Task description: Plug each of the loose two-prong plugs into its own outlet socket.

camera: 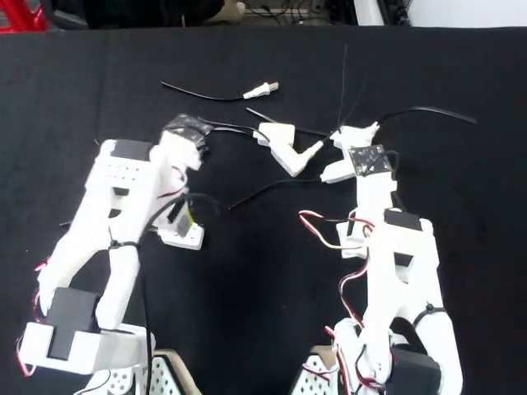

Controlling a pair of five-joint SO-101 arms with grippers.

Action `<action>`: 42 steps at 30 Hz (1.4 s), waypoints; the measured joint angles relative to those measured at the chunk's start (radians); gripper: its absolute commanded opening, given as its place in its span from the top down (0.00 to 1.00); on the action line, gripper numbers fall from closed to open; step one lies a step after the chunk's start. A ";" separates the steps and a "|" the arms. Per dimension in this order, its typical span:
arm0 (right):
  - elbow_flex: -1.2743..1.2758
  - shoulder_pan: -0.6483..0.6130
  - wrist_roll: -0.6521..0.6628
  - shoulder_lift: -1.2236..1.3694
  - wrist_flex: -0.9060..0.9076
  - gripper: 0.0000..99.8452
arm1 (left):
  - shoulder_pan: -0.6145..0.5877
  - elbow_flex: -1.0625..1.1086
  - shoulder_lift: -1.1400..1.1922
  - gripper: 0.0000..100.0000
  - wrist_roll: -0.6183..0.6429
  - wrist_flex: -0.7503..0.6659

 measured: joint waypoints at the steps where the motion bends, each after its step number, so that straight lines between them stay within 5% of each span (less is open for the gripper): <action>1: 0.000 0.000 0.000 0.000 0.000 0.83 | 0.009 0.000 0.000 0.80 0.012 -0.032; 9: 0.000 0.000 0.000 0.000 0.000 0.83 | -0.066 0.150 0.000 0.80 0.571 -0.354; 12: 0.000 0.000 0.000 0.000 0.000 0.83 | -0.170 0.199 0.000 0.80 0.637 -0.382; 20: 0.000 0.000 0.000 0.000 0.000 0.83 | -0.267 0.288 0.000 0.80 0.652 -0.373; 30: 0.000 0.000 0.000 0.000 0.000 0.83 | -0.264 0.290 0.000 0.80 0.456 -0.167; 42: -0.008 -0.049 0.000 0.000 0.012 0.83 | -0.264 0.219 0.000 0.80 0.419 0.031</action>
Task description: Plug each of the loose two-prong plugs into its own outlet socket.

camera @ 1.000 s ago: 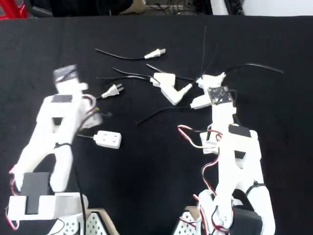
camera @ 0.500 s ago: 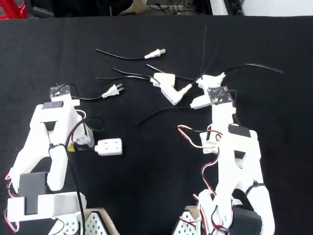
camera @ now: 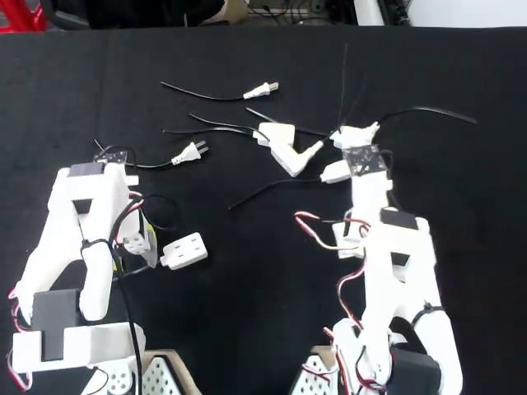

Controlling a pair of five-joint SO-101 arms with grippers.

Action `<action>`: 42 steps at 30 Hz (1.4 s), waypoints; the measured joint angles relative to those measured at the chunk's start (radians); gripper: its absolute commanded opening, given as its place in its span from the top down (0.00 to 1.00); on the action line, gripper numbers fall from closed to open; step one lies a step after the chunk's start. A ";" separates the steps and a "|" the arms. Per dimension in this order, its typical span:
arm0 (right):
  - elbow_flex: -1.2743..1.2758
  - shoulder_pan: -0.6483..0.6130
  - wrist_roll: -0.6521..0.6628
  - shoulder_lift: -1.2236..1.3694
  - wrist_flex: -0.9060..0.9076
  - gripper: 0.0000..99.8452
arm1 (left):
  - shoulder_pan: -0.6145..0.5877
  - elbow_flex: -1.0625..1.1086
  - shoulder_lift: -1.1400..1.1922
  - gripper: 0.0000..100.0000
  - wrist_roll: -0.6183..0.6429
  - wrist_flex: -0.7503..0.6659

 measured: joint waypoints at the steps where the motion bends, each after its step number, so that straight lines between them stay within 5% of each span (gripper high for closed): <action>1: -0.018 -0.021 0.000 0.000 0.020 0.83 | -0.003 -0.003 0.000 0.80 -0.012 0.002; 6: -0.133 -0.186 0.000 0.000 0.104 0.83 | -0.110 0.011 -0.092 0.84 -0.164 0.002; 12: -0.203 -0.574 0.041 0.000 0.103 0.83 | -0.344 0.193 -0.489 0.77 -0.307 -0.046; 17: -0.276 -0.848 -0.048 0.018 -0.018 0.83 | -0.377 0.422 -0.836 0.75 -0.336 -0.115; 24: -0.471 -0.881 -0.284 0.262 -0.150 0.82 | -0.382 0.724 -1.174 0.75 -0.479 -0.189; 33: -0.770 -0.879 -0.440 0.529 -0.135 0.68 | -0.440 1.023 -1.645 0.75 -0.499 -0.229; 42: -1.267 -0.878 -0.769 1.019 -0.167 0.68 | -0.445 1.026 -1.676 0.75 -0.499 -0.227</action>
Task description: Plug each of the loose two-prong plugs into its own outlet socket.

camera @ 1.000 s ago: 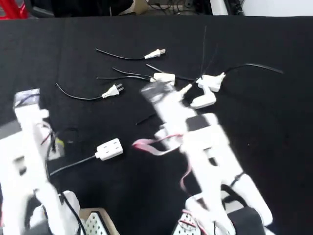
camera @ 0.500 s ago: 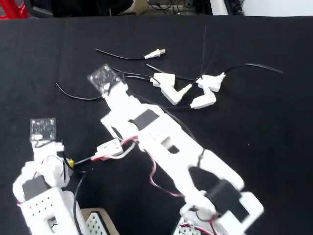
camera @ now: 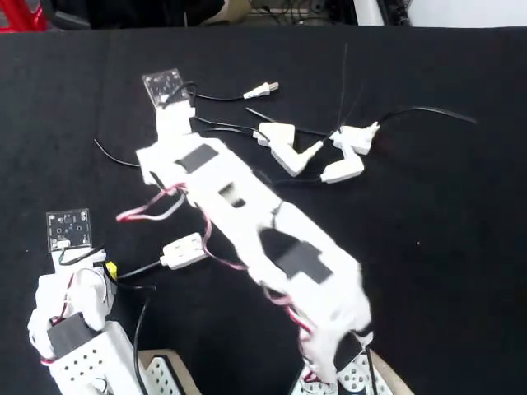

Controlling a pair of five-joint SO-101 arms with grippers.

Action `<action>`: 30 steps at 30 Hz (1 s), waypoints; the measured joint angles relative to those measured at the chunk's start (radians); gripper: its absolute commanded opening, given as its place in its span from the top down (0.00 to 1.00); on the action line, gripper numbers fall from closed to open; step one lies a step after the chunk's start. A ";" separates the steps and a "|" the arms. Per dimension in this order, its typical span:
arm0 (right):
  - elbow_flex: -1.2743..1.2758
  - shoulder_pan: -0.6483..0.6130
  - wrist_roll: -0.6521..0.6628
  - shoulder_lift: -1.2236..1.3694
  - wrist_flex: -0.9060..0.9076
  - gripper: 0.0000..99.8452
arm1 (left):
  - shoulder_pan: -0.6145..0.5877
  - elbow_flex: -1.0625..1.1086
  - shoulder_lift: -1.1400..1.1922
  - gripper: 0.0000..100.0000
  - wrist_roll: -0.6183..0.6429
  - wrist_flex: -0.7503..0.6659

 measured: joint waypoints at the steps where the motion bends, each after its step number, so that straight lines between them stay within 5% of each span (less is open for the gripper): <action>1: -0.077 0.006 -0.043 0.060 0.021 0.68 | 0.000 0.000 -0.006 0.75 0.000 0.008; 6: -0.534 0.074 -0.163 0.390 0.232 0.68 | 0.000 0.000 -0.011 0.75 0.000 0.034; 15: -1.344 0.112 -0.186 0.862 0.643 0.73 | 0.000 0.000 -0.011 0.75 0.000 0.034; 20: -1.395 0.115 -0.186 0.878 0.704 0.98 | 0.000 0.000 -0.011 0.75 -0.002 0.034; 30: -1.421 0.098 -0.190 0.876 0.816 0.99 | 0.000 0.000 -0.011 0.75 -0.002 0.034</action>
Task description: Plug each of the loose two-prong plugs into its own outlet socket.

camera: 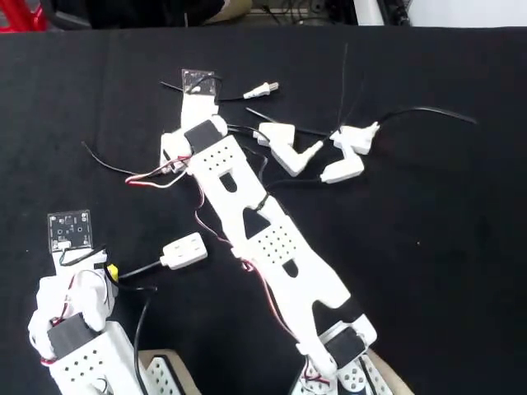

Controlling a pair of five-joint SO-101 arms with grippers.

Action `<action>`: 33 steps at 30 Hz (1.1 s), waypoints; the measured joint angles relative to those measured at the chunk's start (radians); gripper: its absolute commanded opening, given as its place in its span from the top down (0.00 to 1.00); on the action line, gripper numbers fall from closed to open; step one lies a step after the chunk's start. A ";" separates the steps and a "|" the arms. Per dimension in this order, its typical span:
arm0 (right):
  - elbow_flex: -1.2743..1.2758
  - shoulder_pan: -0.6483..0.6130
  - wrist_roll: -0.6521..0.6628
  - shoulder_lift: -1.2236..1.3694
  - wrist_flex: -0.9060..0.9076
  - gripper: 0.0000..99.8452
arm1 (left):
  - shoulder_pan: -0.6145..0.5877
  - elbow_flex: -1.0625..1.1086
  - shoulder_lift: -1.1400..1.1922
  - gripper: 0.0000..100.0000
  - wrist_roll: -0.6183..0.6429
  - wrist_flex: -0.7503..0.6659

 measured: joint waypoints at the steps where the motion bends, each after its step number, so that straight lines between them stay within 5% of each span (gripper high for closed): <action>1: -0.005 -0.002 0.000 -0.003 0.021 0.99 | 0.000 0.000 0.000 0.75 0.000 0.000; 12: -0.006 -0.044 0.150 -0.318 0.199 0.99 | 0.000 0.000 0.000 0.75 0.000 0.000; 18: 0.143 -0.025 0.511 -0.574 0.199 0.99 | 0.000 0.000 0.000 0.75 0.000 0.000; 27: 0.994 -0.023 1.045 -1.129 0.199 0.99 | 0.000 0.000 0.000 0.75 0.000 0.000; 33: 1.427 -0.023 1.513 -1.475 0.199 0.99 | 0.000 0.000 0.000 0.75 0.000 0.000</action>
